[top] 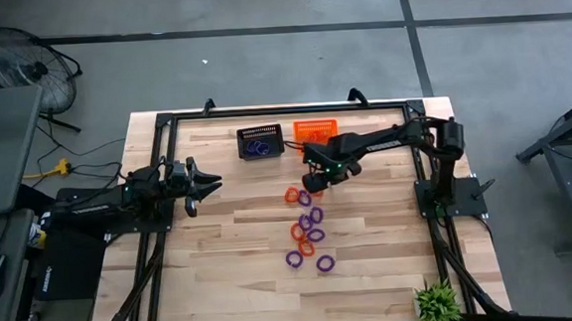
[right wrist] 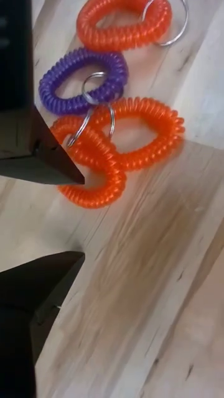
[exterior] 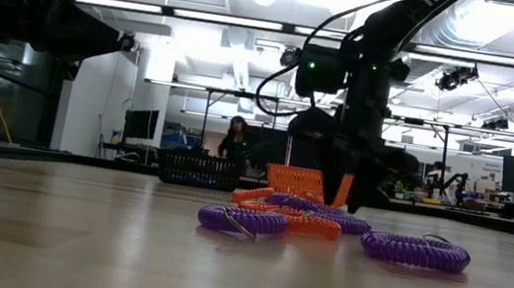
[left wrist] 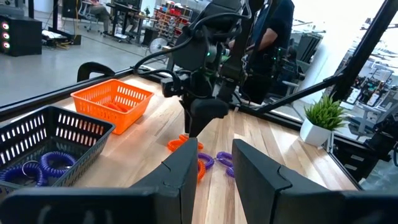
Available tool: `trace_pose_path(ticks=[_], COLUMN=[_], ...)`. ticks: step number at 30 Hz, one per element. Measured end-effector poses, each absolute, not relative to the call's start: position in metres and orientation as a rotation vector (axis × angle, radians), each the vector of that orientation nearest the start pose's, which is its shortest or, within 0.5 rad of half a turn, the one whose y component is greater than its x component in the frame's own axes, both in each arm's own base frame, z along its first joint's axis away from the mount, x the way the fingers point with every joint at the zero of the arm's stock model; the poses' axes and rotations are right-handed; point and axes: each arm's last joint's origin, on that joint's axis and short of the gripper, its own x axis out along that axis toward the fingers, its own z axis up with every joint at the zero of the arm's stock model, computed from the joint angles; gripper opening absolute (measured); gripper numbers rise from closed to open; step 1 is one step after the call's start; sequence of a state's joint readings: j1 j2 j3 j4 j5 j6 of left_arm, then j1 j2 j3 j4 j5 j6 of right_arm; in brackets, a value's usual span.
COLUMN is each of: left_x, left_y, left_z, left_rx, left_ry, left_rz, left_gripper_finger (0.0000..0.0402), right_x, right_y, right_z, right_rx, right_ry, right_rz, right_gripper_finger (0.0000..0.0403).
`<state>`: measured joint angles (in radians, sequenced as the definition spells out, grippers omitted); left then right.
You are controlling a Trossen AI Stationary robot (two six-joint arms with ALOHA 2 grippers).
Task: Sort spring keychains
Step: Put the orange spring keychain into the orange bin
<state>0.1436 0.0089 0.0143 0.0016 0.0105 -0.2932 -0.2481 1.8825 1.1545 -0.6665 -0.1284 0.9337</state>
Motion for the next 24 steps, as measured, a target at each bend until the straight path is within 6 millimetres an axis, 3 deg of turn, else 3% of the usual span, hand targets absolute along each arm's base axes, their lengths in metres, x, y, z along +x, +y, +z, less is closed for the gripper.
trace_pose_path(ticks=[14,24], left_x=[0.0964,0.0964], left_y=[0.0136,0.0136], left_z=[0.1679,0.1679], left_rx=[-0.292,-0.292], left_ry=[-0.027,-0.027], left_rz=[0.131,0.131], left_gripper_finger=[0.0099,0.0099], right_x=[0.3331,0.3296], right_y=[-0.0810,-0.0810], right_z=[0.1349,0.1335], right_rx=[0.983,0.926], right_ry=[1.246,1.285], right_rz=[-0.746,-0.738], right_gripper_finger=[0.0164,0.0128])
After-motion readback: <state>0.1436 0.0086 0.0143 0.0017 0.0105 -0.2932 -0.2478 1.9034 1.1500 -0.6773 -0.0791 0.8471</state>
